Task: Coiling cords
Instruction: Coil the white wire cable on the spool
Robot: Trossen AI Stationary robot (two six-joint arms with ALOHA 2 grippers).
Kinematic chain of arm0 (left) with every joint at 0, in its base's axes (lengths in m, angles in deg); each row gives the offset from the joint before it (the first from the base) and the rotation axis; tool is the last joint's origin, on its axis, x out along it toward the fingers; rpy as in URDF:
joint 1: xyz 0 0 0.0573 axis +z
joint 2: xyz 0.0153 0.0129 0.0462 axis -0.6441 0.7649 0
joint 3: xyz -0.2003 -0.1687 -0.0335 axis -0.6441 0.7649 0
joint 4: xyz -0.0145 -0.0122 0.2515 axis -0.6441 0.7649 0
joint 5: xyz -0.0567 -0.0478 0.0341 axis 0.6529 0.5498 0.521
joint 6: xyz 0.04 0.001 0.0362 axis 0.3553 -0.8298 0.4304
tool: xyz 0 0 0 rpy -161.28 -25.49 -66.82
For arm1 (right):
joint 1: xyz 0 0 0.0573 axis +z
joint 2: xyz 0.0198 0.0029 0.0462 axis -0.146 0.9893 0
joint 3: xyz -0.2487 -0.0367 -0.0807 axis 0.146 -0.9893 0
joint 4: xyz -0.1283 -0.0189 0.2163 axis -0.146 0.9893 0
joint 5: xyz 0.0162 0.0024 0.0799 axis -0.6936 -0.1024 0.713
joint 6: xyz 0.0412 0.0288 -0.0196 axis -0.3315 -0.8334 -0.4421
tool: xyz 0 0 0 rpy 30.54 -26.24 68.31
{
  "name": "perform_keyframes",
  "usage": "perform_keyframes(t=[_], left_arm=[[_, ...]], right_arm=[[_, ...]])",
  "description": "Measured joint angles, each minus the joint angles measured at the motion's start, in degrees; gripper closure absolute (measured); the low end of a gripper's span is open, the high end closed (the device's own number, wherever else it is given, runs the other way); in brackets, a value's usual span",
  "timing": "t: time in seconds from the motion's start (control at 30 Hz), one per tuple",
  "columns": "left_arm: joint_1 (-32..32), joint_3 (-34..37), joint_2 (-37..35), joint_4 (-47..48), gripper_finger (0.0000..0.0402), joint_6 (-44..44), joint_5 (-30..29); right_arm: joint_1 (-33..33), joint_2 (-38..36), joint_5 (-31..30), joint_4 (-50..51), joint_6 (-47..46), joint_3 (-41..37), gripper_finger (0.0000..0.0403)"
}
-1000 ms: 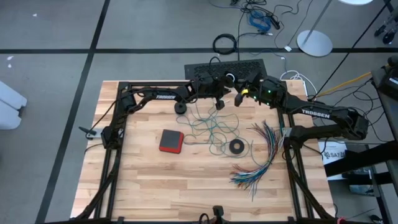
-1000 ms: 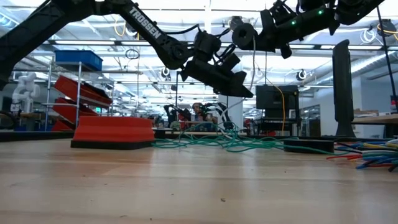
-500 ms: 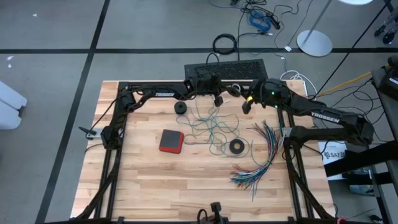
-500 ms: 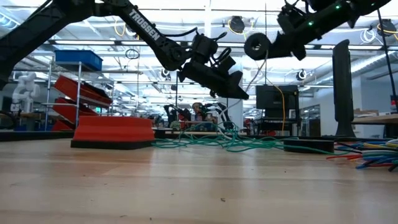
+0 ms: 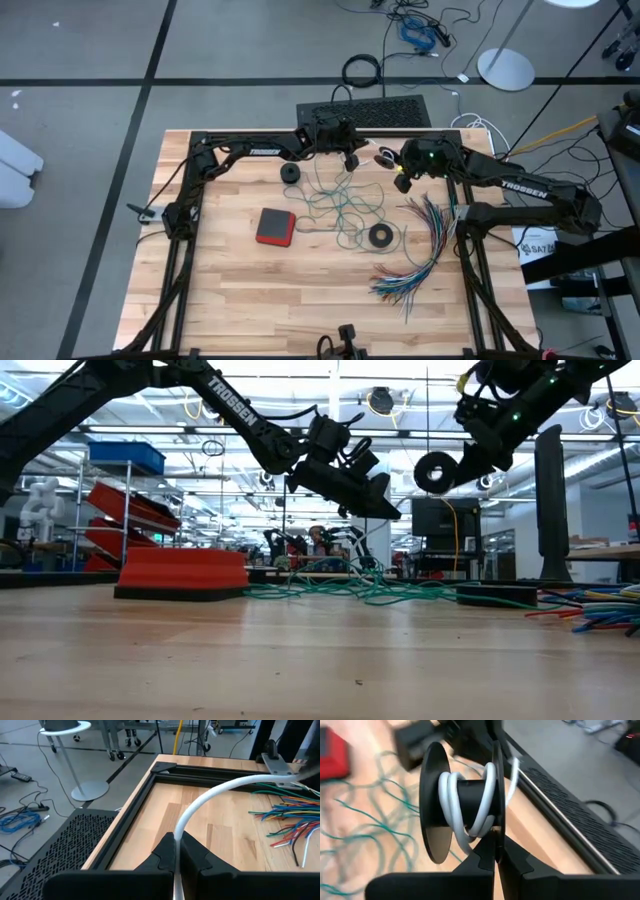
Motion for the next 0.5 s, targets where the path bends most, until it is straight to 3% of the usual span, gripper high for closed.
perform_keyframes(t=[0.33,0.5], left_arm=[[0.0,0.0,0.0,0.2,0.0394,0.5,1.2],[0.0,0.0,0.0,0.3,0.0394,0.9,2.1]], right_arm=[[0.0,7.2,-8.4,0.6,4.6,0.0,0.0403],[0.0,11.4,-15.8,-3.0,6.0,0.0,0.0403]])
